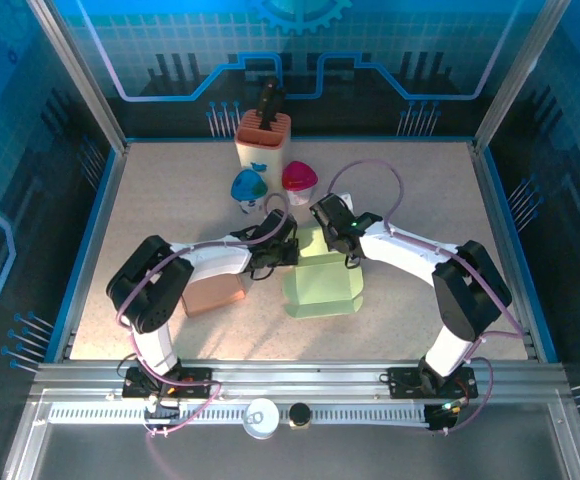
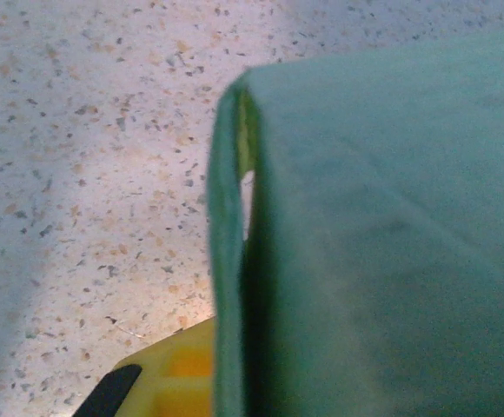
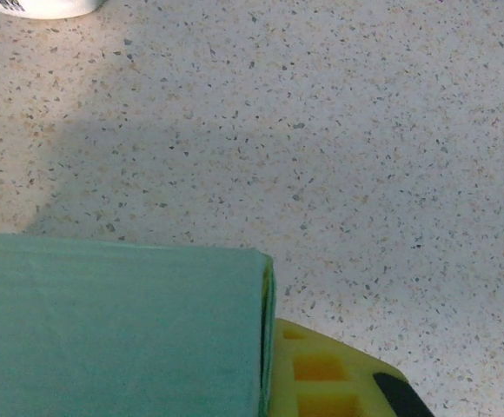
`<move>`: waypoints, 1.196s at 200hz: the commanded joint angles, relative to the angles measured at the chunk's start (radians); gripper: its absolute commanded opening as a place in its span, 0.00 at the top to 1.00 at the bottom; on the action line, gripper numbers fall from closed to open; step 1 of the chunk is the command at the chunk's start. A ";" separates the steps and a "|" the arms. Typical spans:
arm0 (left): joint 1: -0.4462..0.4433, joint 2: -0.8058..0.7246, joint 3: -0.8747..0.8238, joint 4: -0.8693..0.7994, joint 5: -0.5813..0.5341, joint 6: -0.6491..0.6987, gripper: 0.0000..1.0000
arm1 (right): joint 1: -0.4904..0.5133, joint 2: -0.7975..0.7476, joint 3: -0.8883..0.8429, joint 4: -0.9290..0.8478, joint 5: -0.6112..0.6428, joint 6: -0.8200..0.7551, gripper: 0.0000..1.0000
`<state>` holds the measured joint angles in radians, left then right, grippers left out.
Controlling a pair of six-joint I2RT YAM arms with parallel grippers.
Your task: Fold the paper box
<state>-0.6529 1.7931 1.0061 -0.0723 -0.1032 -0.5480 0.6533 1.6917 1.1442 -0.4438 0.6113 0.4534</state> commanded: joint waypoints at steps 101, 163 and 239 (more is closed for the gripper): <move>-0.101 0.048 -0.023 -0.044 -0.312 -0.142 1.00 | 0.017 0.011 -0.006 -0.015 0.021 0.047 1.00; -0.116 -0.017 -0.044 -0.025 -0.336 -0.106 0.71 | 0.017 0.013 -0.006 -0.015 0.024 0.047 1.00; -0.076 -0.128 -0.084 0.087 -0.246 0.017 0.59 | 0.014 0.026 -0.001 -0.017 0.009 0.044 1.00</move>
<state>-0.7544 1.6958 0.9394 -0.0391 -0.3931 -0.5919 0.6624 1.7023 1.1442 -0.4488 0.6125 0.4828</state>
